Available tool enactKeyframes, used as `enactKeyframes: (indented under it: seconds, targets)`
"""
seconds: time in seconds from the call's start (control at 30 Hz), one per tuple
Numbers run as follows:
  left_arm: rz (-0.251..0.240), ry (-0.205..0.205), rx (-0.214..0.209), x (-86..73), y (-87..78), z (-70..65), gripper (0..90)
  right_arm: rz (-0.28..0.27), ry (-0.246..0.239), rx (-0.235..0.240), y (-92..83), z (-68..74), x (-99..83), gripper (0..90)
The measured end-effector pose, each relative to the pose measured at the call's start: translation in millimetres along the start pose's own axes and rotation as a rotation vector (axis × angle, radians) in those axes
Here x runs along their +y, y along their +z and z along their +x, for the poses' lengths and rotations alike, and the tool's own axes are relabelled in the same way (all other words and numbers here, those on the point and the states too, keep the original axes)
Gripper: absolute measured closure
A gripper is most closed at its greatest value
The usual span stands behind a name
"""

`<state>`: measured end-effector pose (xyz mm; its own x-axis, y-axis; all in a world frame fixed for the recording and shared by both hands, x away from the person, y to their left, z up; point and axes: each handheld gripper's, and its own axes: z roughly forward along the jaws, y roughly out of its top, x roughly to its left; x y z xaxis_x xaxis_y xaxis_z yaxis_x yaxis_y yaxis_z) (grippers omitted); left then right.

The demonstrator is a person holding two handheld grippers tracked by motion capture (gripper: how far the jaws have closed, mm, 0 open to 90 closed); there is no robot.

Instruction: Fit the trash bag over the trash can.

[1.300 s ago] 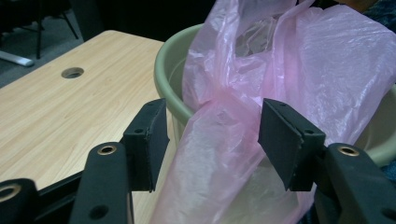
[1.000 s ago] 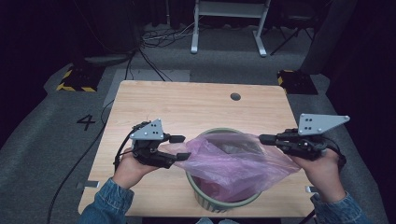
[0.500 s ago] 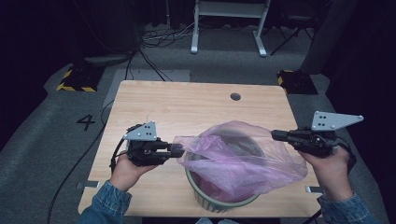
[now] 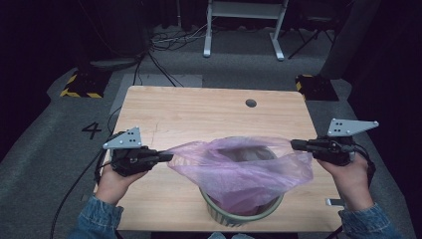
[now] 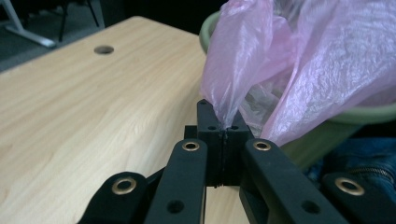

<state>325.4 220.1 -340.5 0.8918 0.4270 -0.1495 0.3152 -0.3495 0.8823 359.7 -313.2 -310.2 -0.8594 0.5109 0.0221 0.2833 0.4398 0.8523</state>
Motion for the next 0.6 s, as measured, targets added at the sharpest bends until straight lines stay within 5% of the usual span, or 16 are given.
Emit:
enactKeyframes:
  seconds: [0.1, 0.2, 0.27, 0.47, 0.6]
  targets:
    - [0.006, 0.007, -0.009, -1.6, 2.4, -0.6, 81.5, 0.006, 0.010, 0.011, 0.8, -0.4, -5.0, 89.5]
    - [-0.028, -0.004, -0.020, 5.9, 7.0, -1.7, 61.7, -0.049, -0.037, 0.021, 1.1, 3.7, 1.0, 68.1]
    - [-0.042, 0.004, -0.029, 12.3, 9.9, -2.8, 58.7, -0.088, -0.068, 0.033, 1.4, 6.1, 8.8, 63.3]
    - [-0.019, 0.026, -0.020, 24.7, 22.8, -3.6, 81.5, -0.068, -0.093, 0.085, 16.9, 4.3, 22.9, 75.7]
    - [0.031, 0.029, -0.024, 26.7, 36.0, 0.7, 87.1, -0.048, -0.079, 0.110, 33.4, -3.1, 22.7, 81.6]
